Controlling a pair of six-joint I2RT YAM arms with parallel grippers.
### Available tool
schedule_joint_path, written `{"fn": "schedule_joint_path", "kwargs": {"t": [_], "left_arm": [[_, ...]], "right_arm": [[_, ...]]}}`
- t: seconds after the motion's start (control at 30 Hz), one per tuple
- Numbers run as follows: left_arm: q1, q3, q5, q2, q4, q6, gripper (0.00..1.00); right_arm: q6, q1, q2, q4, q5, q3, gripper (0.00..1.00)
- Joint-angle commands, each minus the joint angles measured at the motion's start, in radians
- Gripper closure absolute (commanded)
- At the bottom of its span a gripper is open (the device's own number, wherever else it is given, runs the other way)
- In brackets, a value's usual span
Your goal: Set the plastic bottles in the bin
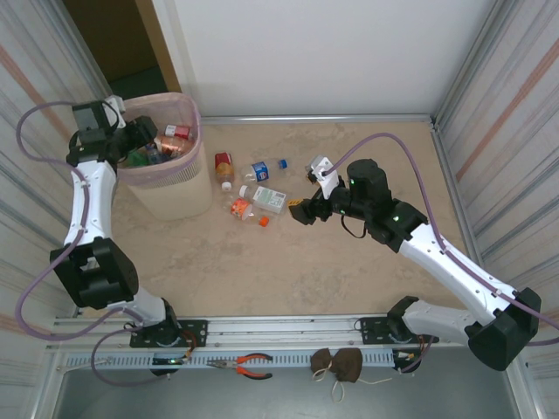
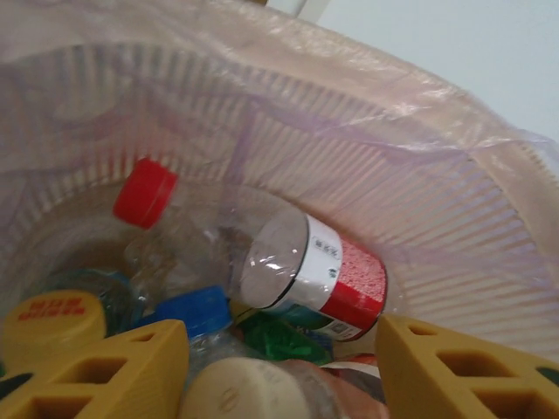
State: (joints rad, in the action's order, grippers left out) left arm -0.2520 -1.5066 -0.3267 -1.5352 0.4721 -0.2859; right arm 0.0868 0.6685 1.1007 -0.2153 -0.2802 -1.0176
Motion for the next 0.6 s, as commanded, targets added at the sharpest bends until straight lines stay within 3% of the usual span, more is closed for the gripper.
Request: {"fn": "schedule_joint_path", "kwargs": {"t": [0.0, 0.57], "left_arm": [[-0.016, -0.024, 0.031, 0.044, 0.034, 0.026, 0.39], [0.007, -0.054, -0.134, 0.145, 0.117, 0.041, 0.42]], "right_arm": [[0.013, 0.007, -0.008, -0.007, 0.010, -0.037, 0.15], [-0.047, 0.011, 0.025, -0.024, 0.049, -0.071, 0.15]]}}
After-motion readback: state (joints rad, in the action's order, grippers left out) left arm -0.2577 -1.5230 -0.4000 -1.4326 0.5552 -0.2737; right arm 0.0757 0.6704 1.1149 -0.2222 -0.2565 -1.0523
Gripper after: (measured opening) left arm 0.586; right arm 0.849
